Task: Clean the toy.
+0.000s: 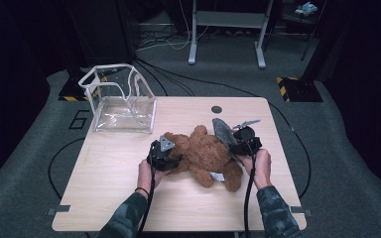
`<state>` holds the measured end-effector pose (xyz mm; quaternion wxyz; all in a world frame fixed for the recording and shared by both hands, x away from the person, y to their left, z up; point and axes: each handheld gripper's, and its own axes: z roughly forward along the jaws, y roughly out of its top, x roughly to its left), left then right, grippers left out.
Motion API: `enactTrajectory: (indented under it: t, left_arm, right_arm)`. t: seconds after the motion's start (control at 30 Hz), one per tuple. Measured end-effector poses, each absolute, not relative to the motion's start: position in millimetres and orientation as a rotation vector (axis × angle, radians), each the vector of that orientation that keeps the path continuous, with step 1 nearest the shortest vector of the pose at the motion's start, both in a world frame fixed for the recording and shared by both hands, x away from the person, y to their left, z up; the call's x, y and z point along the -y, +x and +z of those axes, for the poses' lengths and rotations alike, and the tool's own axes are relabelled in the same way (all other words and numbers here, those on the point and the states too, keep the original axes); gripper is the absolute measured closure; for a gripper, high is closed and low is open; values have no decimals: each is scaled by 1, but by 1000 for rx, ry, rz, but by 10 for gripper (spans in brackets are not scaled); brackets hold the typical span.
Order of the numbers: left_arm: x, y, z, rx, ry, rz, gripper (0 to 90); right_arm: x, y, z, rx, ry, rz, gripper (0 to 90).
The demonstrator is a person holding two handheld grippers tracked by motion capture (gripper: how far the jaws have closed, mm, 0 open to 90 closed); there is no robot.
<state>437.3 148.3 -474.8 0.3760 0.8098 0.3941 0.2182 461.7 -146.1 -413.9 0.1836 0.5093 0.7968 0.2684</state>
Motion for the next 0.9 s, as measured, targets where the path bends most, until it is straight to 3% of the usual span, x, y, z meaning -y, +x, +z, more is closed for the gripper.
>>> enactTrajectory:
  t: [0.17,0.37,0.67,0.9]
  left_arm:
    - [-149,438,-475,-1012,2067,550,467]
    - [-149,438,-475,-1015,2064,550,467]
    - [-149,437,-476,-1021,2052,556,467]
    - [-150,437,-476,-1011,2058,551,467]
  right_arm:
    - [138,457,-394,-2218,1388,830,669]
    - [94,452,-372,-2274,1235,877,669]
    - [27,456,-396,-2411,1104,826,667]
    - [26,454,-402,-2429,1128,751,673]
